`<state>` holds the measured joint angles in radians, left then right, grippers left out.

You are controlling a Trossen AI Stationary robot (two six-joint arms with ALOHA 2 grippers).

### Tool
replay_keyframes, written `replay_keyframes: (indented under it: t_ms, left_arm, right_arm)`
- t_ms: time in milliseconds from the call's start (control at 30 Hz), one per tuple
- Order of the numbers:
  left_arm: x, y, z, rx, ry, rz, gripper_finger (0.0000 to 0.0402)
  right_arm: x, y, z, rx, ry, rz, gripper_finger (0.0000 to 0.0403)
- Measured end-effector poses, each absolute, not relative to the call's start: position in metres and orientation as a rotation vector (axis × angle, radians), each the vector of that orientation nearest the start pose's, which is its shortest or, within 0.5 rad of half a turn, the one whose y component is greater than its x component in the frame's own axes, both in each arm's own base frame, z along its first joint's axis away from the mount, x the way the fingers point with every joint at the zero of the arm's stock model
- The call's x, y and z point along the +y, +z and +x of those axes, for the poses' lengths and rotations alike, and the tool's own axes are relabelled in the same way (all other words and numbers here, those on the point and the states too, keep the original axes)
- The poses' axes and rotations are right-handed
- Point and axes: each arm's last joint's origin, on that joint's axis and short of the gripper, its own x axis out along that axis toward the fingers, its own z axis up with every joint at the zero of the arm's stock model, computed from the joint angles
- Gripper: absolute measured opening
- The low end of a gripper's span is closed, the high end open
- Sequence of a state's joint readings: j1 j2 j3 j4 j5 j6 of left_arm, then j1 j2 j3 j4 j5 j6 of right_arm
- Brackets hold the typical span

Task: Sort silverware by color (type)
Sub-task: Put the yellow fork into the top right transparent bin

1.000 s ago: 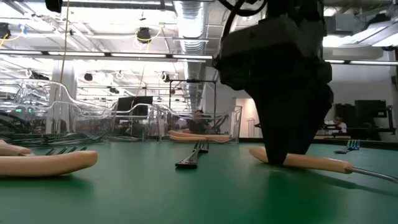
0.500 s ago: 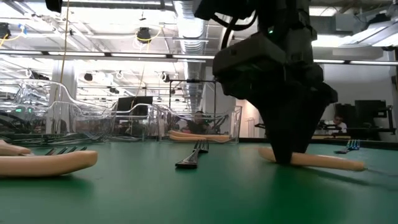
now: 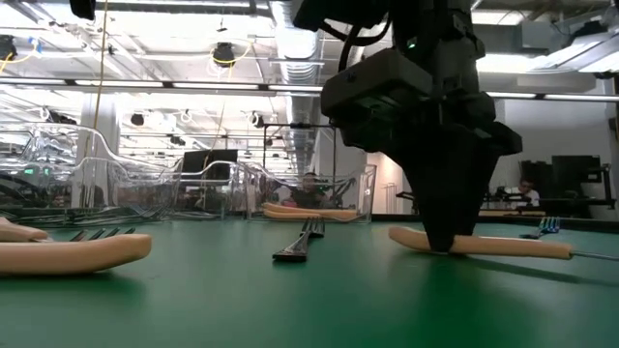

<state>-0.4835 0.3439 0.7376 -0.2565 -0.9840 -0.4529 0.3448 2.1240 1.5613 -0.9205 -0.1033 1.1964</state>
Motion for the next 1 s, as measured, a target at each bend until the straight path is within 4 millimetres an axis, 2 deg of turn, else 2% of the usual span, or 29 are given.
replay_keyframes:
  t_ms: [133, 367, 533, 700, 1000]
  left_arm:
    - [-0.005, 0.353, 0.062, -0.215, 0.469, -0.536, 0.0153]
    - [-0.006, 0.353, 0.062, -0.215, 0.461, -0.54, 0.0153]
    - [-0.006, 0.353, 0.062, -0.216, 0.46, -0.546, 0.0153]
    - [-0.006, 0.353, 0.062, -0.22, 0.457, -0.565, 0.0153]
    - [-0.006, 0.353, 0.062, -0.219, 0.458, -0.56, 0.0153]
  right_arm:
    - [0.131, 0.156, 0.388, 1.458, -0.523, 0.741, 0.0058]
    - [0.103, 0.169, 0.4, 1.381, -0.501, 0.707, 0.0058]
    - [0.084, 0.191, 0.398, 1.321, -0.516, 0.673, 0.0058]
    - [0.065, 0.22, 0.392, 1.203, -0.56, 0.637, 0.0058]
    - [0.034, 0.269, 0.387, 0.982, -0.518, 0.601, 0.0058]
